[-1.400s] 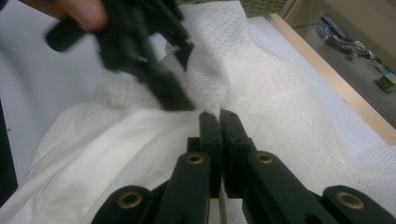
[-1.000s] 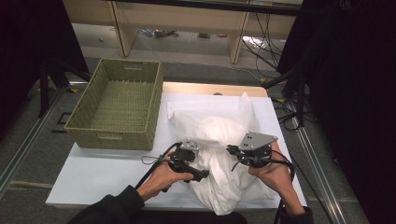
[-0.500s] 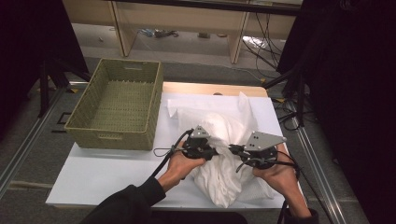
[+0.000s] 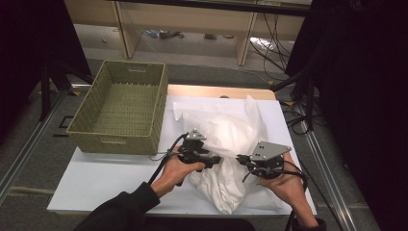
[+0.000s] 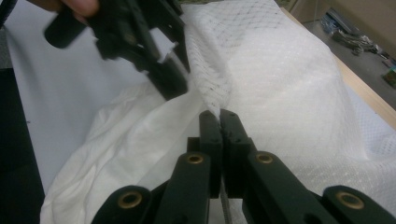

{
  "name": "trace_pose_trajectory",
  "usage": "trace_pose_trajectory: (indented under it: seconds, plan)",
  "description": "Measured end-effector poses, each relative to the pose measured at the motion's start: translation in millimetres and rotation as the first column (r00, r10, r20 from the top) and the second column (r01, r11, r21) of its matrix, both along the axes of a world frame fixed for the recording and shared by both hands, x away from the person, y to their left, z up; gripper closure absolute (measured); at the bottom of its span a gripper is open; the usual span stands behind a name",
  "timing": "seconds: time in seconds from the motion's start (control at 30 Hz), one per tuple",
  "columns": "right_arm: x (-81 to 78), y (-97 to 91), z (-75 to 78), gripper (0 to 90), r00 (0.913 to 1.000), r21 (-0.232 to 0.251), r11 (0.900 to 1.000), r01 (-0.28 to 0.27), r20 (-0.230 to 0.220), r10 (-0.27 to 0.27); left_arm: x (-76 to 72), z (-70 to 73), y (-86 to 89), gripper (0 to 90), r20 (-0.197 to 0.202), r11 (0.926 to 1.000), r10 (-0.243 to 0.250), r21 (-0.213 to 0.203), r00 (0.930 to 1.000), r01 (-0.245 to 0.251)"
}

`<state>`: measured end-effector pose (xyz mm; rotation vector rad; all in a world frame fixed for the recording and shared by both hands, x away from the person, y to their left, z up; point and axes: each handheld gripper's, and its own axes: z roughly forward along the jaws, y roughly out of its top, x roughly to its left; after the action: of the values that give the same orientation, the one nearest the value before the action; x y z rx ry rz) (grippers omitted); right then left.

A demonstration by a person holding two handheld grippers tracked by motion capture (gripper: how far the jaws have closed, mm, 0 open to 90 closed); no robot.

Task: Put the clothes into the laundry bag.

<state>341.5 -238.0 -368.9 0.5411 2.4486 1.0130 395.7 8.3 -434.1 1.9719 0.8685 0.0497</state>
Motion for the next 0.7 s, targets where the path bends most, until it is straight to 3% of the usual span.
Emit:
trace_pose_trajectory:
  seconds: [0.1,0.2,0.27,0.3,0.33,0.37,0.4,0.47,0.5,0.53,0.57,0.6,0.63,0.7]
  plan:
    - [-0.2,3.6,-1.9,90.0,1.0000,0.000,1.0000,-0.002,-0.008,0.002,-16.4,0.2,5.9,29.9,0.000,0.9975,-0.050,0.050,0.9987,0.050]
    - [-0.6,3.7,-1.6,90.0,1.0000,-0.007,1.0000,-0.005,0.003,0.005,-32.8,-7.0,12.1,21.9,-0.004,0.9888,-0.097,0.113,0.9952,0.097]
    - [-0.7,1.9,-0.1,90.0,1.0000,-0.002,1.0000,0.002,0.005,-0.002,-39.5,-14.9,16.1,20.8,-0.009,0.9839,-0.103,0.146,0.9946,0.104]
    - [-0.7,1.3,0.4,90.0,1.0000,0.002,1.0000,0.006,0.001,-0.006,-39.5,-19.0,18.3,18.6,0.003,0.9730,-0.131,0.192,0.9914,0.128]
    - [-0.6,1.0,0.6,90.0,1.0000,0.003,1.0000,0.007,-0.002,-0.007,-40.7,-24.9,17.0,18.3,-0.009,0.9726,-0.109,0.205,0.9940,0.109]
    - [-0.4,1.1,0.1,90.0,1.0000,0.004,1.0000,0.006,-0.004,-0.006,-38.3,-31.0,16.8,17.6,-0.023,0.9628,-0.131,0.235,0.9911,0.133]
    - [-0.5,1.3,-0.6,90.0,0.9999,0.002,1.0000,0.009,-0.007,-0.009,-35.6,-34.7,16.8,15.9,-0.032,0.9486,-0.156,0.274,0.9872,0.159]
    - [0.0,2.0,-1.1,90.0,1.0000,-0.004,1.0000,0.000,-0.001,0.000,-32.3,-41.2,12.6,16.1,-0.034,0.9432,-0.163,0.288,0.9861,0.166]
    - [-0.3,2.6,-1.2,90.0,1.0000,-0.003,1.0000,-0.001,-0.004,0.001,-30.0,-43.4,10.7,17.4,-0.016,0.9439,-0.156,0.292,0.9876,0.154]
    - [-0.2,2.9,-1.3,90.0,1.0000,-0.004,1.0000,-0.001,-0.003,0.001,-29.3,-46.5,5.4,24.2,0.024,0.9647,-0.104,0.246,0.9943,0.095]
    - [0.0,3.1,-1.4,89.9,1.0000,-0.002,1.0000,0.000,-0.006,0.000,-26.9,-46.9,4.5,34.8,0.044,0.9605,-0.124,0.256,0.9913,0.109]
    - [-0.2,3.2,-1.5,90.0,0.9999,-0.003,1.0000,0.000,-0.010,0.000,-21.5,-48.1,3.2,39.1,0.043,0.9552,-0.150,0.264,0.9878,0.133]
    - [0.1,3.3,-1.8,90.0,1.0000,-0.003,1.0000,-0.002,-0.008,0.002,-17.4,-49.1,1.8,46.5,0.028,0.9664,-0.125,0.230,0.9918,0.115]
    - [0.1,3.8,-2.0,90.0,1.0000,-0.006,1.0000,-0.003,-0.008,0.003,-11.5,-47.1,0.7,66.4,0.039,0.9759,-0.132,0.180,0.9904,0.123]
